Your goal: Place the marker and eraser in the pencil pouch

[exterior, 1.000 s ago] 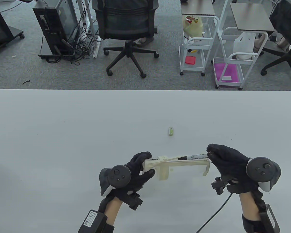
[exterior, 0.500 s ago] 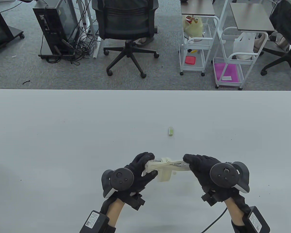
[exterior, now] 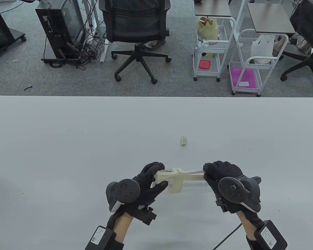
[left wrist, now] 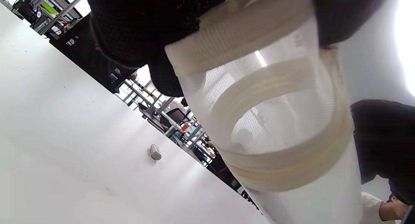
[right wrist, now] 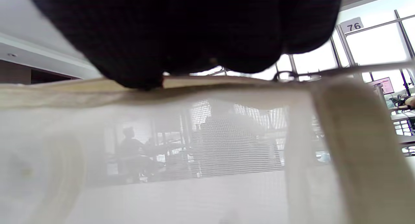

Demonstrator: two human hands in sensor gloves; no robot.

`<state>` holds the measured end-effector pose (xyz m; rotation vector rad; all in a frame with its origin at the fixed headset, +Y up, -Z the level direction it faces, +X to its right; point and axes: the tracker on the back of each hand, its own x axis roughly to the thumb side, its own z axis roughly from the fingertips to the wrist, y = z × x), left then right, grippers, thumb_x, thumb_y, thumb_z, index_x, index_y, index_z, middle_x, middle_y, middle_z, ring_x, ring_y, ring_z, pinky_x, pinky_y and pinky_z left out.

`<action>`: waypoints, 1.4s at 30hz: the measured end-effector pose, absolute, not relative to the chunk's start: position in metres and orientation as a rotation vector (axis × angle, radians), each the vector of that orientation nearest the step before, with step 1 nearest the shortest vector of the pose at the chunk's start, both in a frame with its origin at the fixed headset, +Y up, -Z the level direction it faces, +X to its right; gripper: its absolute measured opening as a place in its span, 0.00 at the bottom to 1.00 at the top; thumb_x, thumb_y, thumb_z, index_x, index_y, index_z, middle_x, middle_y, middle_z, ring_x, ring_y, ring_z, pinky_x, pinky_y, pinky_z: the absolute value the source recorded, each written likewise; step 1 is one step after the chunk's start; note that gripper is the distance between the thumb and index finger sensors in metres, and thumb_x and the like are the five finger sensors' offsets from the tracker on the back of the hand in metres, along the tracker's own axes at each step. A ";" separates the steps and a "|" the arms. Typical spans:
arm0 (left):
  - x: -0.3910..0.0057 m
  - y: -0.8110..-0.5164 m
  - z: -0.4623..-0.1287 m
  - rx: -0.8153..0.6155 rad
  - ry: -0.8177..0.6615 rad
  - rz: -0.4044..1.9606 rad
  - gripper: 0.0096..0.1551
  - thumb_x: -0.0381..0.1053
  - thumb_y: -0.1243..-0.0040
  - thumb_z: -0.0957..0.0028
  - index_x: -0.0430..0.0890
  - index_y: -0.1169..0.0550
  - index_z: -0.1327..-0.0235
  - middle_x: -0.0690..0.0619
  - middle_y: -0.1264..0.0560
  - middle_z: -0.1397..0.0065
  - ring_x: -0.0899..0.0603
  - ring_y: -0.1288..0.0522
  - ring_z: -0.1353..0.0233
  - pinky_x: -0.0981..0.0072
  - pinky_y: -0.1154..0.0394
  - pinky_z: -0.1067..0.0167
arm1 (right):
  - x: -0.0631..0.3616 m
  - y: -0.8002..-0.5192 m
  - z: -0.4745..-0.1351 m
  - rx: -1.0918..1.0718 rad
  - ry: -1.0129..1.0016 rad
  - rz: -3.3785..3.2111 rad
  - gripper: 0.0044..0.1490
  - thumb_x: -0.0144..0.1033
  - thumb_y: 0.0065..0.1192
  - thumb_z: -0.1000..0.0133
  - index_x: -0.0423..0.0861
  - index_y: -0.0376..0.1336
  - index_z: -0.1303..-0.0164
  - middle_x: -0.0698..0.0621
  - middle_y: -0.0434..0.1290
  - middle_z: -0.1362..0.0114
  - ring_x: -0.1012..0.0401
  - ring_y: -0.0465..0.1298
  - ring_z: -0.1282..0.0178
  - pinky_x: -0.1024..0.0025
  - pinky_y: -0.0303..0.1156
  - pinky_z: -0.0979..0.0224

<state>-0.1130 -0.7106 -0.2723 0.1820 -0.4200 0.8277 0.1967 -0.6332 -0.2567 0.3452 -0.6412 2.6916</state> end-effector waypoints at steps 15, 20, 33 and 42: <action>-0.126 -0.709 -0.275 0.193 -0.362 0.942 0.39 0.70 0.46 0.52 0.64 0.36 0.24 0.47 0.29 0.21 0.45 0.14 0.40 0.50 0.19 0.39 | 0.309 -0.706 -0.316 0.316 0.299 1.833 0.67 0.59 0.76 0.60 0.61 0.40 0.17 0.44 0.39 0.13 0.37 0.45 0.11 0.33 0.48 0.22; -0.129 -0.709 -0.276 0.189 -0.356 0.966 0.39 0.70 0.46 0.52 0.63 0.36 0.24 0.46 0.28 0.21 0.45 0.14 0.40 0.50 0.19 0.39 | 0.281 -0.720 -0.320 0.397 0.400 1.733 0.69 0.59 0.76 0.60 0.65 0.36 0.18 0.43 0.33 0.14 0.32 0.44 0.13 0.30 0.51 0.24; -0.138 -0.697 -0.283 0.067 -0.464 0.836 0.56 0.75 0.48 0.55 0.56 0.49 0.15 0.43 0.40 0.12 0.37 0.23 0.24 0.40 0.26 0.30 | 0.282 -0.702 -0.318 0.318 0.155 1.603 0.44 0.43 0.79 0.56 0.63 0.59 0.30 0.40 0.55 0.19 0.40 0.69 0.26 0.43 0.72 0.36; -0.124 -0.706 -0.364 -0.136 -0.256 0.462 0.55 0.74 0.45 0.55 0.58 0.47 0.15 0.47 0.39 0.12 0.37 0.30 0.19 0.36 0.32 0.26 | 0.324 -0.687 -0.315 0.339 0.149 1.555 0.44 0.43 0.79 0.55 0.62 0.59 0.28 0.40 0.56 0.18 0.40 0.70 0.26 0.43 0.72 0.36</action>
